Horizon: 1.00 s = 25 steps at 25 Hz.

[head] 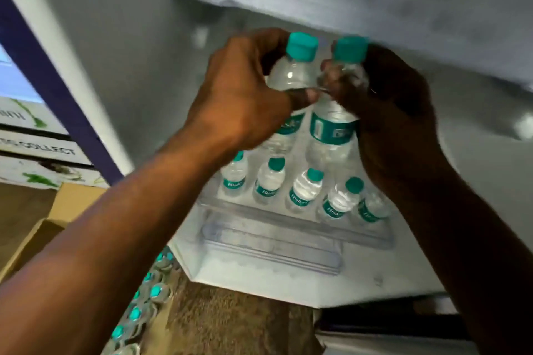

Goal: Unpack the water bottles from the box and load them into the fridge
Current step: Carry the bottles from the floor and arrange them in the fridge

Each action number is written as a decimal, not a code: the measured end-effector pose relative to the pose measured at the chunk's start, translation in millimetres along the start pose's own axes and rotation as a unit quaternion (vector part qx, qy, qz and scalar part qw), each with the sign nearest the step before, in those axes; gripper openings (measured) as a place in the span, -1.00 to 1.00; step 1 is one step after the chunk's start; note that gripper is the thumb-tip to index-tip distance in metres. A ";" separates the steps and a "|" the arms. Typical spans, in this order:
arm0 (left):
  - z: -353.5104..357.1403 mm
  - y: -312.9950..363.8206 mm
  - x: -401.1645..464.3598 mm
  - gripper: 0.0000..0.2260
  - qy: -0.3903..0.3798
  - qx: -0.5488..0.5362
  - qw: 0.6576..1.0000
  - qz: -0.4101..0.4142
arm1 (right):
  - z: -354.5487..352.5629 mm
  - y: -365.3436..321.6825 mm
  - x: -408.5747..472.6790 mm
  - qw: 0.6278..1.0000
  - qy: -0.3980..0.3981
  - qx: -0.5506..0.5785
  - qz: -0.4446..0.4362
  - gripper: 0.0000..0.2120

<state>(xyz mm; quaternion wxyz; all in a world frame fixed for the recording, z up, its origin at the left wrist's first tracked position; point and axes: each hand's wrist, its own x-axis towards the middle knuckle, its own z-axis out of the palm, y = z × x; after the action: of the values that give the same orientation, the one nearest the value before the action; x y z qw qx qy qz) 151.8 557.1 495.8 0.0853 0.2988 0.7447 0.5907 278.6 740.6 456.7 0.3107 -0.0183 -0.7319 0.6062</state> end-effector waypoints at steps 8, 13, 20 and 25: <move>40.4 -38.0 50.1 -0.46 0.017 0.127 0.990 -0.064 | 25.0 52.7 53.6 0.979 0.052 -0.195 0.016 -0.59; 59.5 -66.6 87.4 -0.44 0.022 0.186 0.977 -0.102 | 26.1 90.5 76.8 0.972 0.058 -0.211 0.090 -0.60; 72.1 -96.9 128.2 -0.44 -0.076 0.353 0.929 -0.080 | 21.0 137.4 106.4 0.957 0.012 -0.243 0.158 -0.60; 78.9 -118.9 146.0 -0.50 -0.114 0.401 0.907 -0.055 | 18.3 167.5 114.9 0.942 0.000 -0.275 0.194 -0.57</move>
<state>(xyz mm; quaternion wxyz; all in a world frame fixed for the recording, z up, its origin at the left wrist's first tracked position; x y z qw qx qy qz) 31.0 687.4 395.4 0.0745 0.3319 0.9192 0.1983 118.6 815.2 354.5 0.1695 -0.2447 -0.8525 0.4297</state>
